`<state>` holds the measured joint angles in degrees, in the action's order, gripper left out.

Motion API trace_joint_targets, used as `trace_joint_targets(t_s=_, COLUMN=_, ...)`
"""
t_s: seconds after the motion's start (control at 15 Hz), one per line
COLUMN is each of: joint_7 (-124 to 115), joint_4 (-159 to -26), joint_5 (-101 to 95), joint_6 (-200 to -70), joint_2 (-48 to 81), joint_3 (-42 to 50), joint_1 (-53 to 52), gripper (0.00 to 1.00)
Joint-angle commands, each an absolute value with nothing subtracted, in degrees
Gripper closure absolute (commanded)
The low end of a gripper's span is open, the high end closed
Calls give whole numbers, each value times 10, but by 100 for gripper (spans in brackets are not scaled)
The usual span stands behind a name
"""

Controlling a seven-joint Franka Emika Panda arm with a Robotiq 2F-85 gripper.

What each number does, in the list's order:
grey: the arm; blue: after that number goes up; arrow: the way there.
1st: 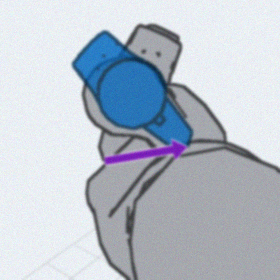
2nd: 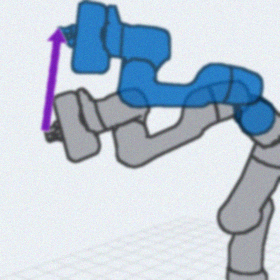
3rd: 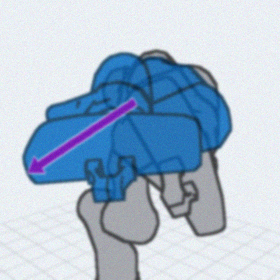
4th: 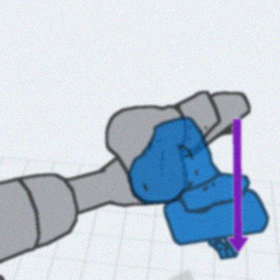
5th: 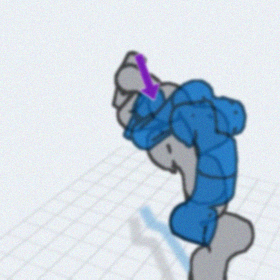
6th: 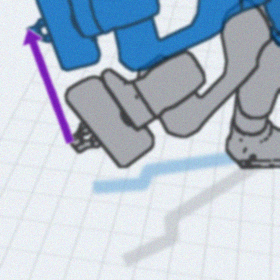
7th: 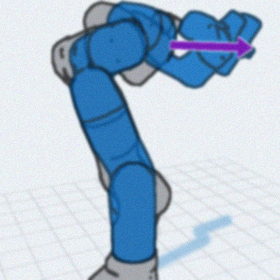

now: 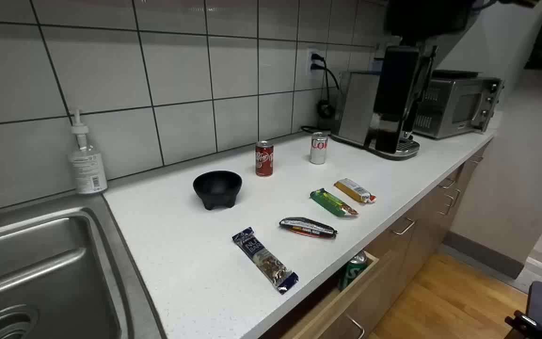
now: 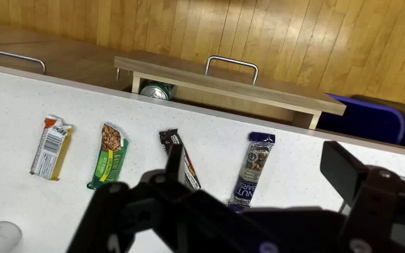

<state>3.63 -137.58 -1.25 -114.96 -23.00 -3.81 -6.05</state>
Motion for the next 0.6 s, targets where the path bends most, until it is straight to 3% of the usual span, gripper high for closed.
trace_joint_targets(t_s=0.0, joint_7=37, joint_4=-1375, joint_5=-12, joint_6=-1148, joint_2=-230, joint_3=-40, joint_1=-59, gripper=0)
trace_joint_targets(t_s=0.53, joint_7=37, joint_4=-1392, joint_5=-8, joint_6=-1196, joint_2=-228, joint_3=-42, joint_1=-63, gripper=0)
